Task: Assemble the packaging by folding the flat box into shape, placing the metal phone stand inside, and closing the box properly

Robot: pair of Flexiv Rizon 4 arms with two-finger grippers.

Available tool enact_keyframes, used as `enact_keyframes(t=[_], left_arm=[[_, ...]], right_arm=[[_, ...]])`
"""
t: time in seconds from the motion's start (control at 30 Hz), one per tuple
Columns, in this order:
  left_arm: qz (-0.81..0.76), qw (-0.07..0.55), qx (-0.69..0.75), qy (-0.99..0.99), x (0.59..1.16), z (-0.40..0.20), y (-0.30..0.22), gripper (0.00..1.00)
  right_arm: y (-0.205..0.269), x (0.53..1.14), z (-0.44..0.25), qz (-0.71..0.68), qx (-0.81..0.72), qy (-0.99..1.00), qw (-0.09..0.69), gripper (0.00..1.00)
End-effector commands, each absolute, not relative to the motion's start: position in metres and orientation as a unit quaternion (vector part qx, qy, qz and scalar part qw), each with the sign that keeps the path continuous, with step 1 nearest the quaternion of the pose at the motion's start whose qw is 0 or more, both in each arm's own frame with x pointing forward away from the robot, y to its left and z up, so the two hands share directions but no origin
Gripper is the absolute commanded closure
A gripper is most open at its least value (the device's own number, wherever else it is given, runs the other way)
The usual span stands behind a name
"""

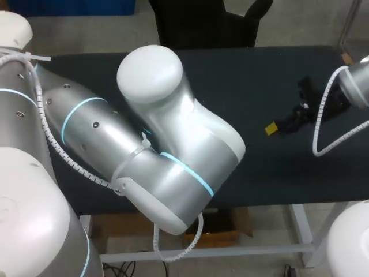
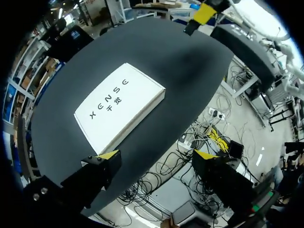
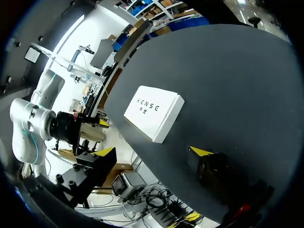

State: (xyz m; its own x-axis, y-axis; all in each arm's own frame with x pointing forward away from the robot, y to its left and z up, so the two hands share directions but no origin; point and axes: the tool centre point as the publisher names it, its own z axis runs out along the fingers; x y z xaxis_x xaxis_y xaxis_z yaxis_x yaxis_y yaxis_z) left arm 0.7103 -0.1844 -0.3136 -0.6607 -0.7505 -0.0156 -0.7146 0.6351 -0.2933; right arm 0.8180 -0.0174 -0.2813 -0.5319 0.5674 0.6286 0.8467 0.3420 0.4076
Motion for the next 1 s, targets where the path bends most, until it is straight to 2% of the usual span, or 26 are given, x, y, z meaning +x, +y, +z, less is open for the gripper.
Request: enact_keyframes(t=[0.03,0.43,0.87,1.0], left_arm=[[-0.089,0.068,-0.449,0.887,0.690,-0.309,-0.207,0.00],[-0.034,0.014,-0.531,0.846,0.679,-0.333,-0.217,0.00],[-0.034,0.014,-0.531,0.846,0.679,-0.333,-0.217,0.00],[-0.047,0.001,-0.566,0.823,0.678,-0.345,-0.219,0.00]], right_arm=[[-0.051,0.812,-0.268,-0.458,-0.406,-0.781,0.127,0.00],[-0.067,0.815,-0.269,-0.467,-0.341,-0.813,0.066,0.00],[-0.067,0.815,-0.269,-0.467,-0.341,-0.813,0.066,0.00],[-0.070,0.812,-0.276,-0.495,-0.335,-0.801,0.020,0.00]])
